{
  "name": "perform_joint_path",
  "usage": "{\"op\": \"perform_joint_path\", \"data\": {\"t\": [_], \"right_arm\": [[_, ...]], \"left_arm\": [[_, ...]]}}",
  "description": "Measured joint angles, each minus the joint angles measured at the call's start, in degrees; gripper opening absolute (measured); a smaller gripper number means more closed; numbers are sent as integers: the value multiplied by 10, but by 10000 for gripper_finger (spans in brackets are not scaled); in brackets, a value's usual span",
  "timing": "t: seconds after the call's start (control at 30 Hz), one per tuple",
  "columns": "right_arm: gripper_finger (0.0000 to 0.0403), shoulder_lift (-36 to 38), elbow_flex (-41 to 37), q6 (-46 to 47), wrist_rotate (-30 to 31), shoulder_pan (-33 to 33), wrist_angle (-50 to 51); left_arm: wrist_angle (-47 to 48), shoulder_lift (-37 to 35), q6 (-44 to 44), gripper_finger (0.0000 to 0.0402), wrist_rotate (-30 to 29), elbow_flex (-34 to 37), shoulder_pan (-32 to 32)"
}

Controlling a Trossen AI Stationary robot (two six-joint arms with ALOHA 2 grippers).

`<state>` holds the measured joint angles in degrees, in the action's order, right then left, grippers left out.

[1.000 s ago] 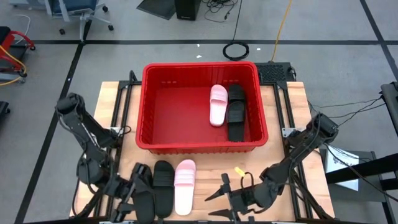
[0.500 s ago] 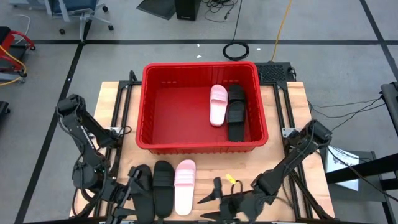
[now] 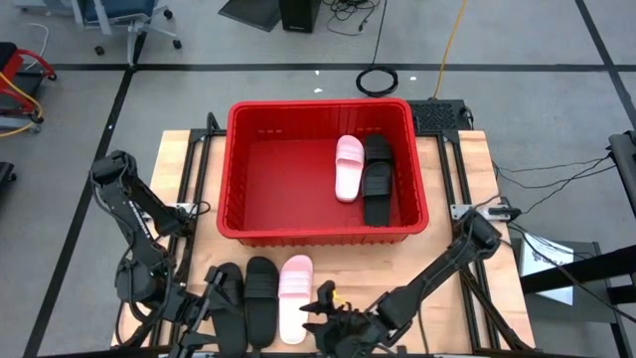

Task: Pick and place slides into bin
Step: Put the pink slide into the red bin

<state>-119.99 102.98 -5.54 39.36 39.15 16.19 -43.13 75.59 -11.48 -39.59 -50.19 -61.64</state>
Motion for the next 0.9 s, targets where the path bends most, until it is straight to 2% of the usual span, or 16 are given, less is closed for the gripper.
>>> {"op": "perform_joint_path", "data": {"t": [0.37,0.5,0.67,0.9], "right_arm": [[196,-30,8,48,8,-38,77],[196,-30,7,60,-19,-44,81],[196,-31,7,64,-20,-45,94],[196,-68,7,34,-36,-47,67]], "left_arm": [[0,0,0,250,0,0,0],[0,0,0,250,0,0,0],[0,0,0,250,0,0,0],[-1,0,-1,250,0,0,0]]}}
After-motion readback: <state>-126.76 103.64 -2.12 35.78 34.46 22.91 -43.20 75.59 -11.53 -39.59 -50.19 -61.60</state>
